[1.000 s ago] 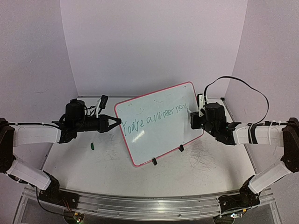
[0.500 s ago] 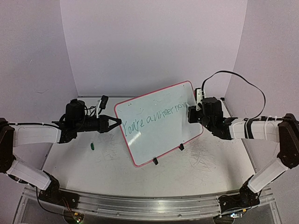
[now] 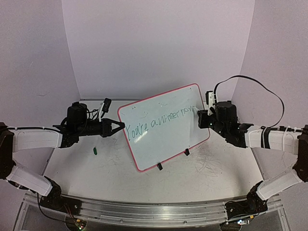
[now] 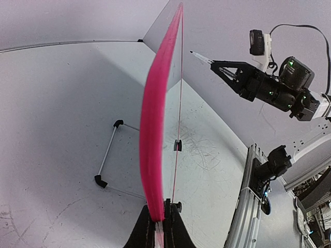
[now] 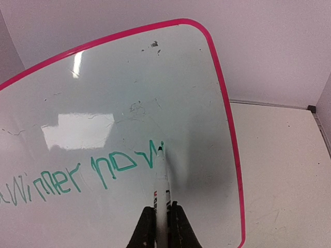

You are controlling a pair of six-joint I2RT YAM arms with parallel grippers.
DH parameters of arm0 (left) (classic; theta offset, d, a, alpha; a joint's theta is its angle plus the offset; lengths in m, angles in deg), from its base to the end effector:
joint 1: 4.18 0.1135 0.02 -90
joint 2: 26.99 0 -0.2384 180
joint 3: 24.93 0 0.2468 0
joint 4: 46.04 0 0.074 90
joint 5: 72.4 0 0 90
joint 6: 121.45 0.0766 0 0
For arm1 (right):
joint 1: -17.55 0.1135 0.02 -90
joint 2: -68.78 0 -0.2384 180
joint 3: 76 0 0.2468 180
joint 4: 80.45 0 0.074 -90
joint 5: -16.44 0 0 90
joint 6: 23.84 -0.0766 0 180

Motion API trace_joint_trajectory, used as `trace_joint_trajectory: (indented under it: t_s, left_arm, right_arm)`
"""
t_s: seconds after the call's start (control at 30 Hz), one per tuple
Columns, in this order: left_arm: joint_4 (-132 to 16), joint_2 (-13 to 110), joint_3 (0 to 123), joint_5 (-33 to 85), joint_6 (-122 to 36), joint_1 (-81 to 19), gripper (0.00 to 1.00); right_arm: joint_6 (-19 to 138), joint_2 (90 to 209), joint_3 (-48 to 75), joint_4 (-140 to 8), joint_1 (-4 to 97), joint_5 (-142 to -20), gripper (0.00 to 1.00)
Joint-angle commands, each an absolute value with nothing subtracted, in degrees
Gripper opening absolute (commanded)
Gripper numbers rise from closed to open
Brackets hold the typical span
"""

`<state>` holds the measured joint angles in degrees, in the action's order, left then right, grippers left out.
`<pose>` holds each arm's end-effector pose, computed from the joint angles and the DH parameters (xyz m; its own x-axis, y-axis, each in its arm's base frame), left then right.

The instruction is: Write a sentence on the whiteboard

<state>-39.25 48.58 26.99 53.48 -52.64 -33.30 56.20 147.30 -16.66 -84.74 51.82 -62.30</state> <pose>0.2550 -0.1934 0.2059 -0.5559 -0.0256 -0.8309 0.7329 0.4565 -0.5044 0.2975 0.1846 0.2277 -0.2777 0.0160 -0.9605 -0.3536 0.9280 0.1177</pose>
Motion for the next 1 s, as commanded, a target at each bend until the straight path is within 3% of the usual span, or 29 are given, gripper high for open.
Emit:
trace_joint_trajectory:
  t_s: [0.0, 0.47, 0.63, 0.73, 0.9, 0.97]
  left_arm:
    - [-40.6, 47.2, 28.3, 51.6, -49.6, -32.7, 0.0]
    - [-40.7, 47.3, 28.4, 51.6, -49.6, -32.6, 0.0]
    - [-40.8, 46.8, 28.8, 50.9, -50.4, -32.7, 0.03]
    - [-41.1, 45.8, 29.5, 50.0, -51.3, -32.6, 0.21]
    - [-44.2, 41.5, 30.6, 48.4, -52.9, -32.6, 0.6]
    - [-47.9, 38.7, 31.2, 46.9, -53.3, -32.6, 0.69]
  right_arm:
    - [55.4, 147.2, -17.1, -85.0, 51.4, -63.4, 0.0]
    - [55.4, 153.6, -14.5, -87.7, 50.0, -62.8, 0.0]
    - [54.7, 144.9, -15.6, -84.6, 50.0, -62.1, 0.0]
    - [54.3, 137.8, -16.9, -80.1, 50.0, -61.3, 0.0]
    - [54.2, 128.3, -21.0, -75.8, 49.9, -65.8, 0.0]
    - [54.7, 126.5, -21.4, -74.7, 49.9, -67.5, 0.0]
